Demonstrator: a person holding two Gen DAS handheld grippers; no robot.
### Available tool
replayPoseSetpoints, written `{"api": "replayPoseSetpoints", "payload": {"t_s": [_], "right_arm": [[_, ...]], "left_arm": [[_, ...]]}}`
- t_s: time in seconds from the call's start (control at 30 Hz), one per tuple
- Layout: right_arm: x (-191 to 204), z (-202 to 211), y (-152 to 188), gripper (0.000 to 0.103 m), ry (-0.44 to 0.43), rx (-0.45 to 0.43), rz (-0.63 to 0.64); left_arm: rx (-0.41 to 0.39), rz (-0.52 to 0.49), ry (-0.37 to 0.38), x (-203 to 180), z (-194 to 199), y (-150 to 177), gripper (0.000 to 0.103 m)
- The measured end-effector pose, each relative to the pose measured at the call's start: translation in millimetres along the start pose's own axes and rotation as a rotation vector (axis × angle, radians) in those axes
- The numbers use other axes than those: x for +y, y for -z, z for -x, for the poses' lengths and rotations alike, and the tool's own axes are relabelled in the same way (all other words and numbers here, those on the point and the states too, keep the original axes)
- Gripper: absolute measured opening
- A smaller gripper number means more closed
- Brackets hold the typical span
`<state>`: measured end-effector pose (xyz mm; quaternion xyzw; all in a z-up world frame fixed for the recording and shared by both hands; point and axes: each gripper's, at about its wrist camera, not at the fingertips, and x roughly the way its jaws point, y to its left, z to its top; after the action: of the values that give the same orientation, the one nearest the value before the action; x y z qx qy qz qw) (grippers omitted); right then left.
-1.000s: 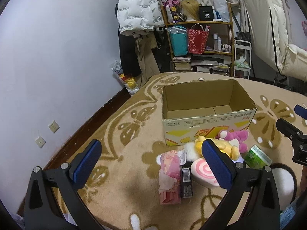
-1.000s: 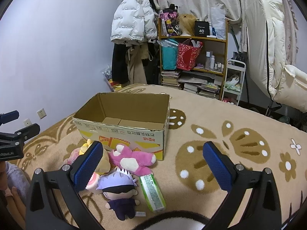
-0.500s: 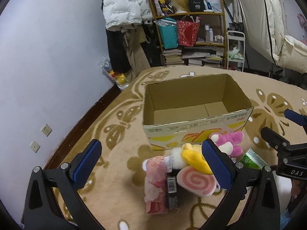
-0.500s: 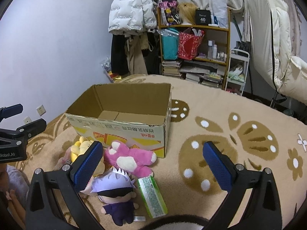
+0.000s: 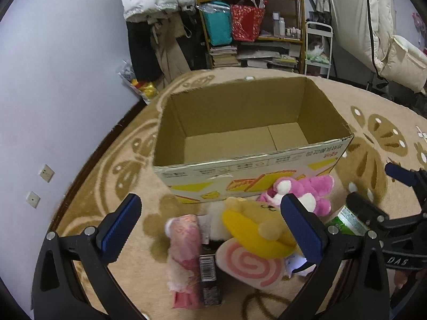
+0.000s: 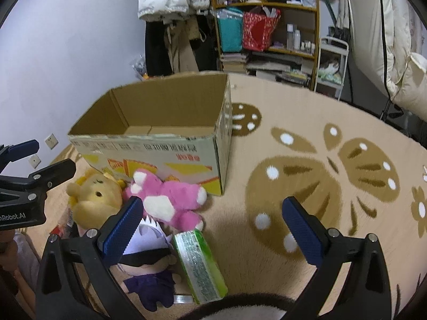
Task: Organize soft objects
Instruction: 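Grasp the yellow plush bear with the left tool while the right tool grasps the green box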
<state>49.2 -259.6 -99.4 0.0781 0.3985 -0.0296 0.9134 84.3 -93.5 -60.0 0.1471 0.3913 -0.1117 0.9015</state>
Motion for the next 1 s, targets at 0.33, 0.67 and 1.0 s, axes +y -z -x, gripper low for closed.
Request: {"api": "replayPoseSetpoints", "payload": {"t_s": [0.33, 0.67, 1.0], "right_arm": [[-7, -26, 13, 0.102, -0.014, 0.114, -0.018], [1, -38, 24, 0.102, -0.028, 0.195, 0.012], [1, -45, 30, 0.048, -0.065, 0.261, 0.007]], "left_arm": [[0.086, -0.016, 0.048, -19, -32, 1, 0.103], [0.141, -0.018, 0.087, -28, -47, 8, 0.103], [0.183, -0.025, 0.120, -32, -50, 14, 0.078]]}}
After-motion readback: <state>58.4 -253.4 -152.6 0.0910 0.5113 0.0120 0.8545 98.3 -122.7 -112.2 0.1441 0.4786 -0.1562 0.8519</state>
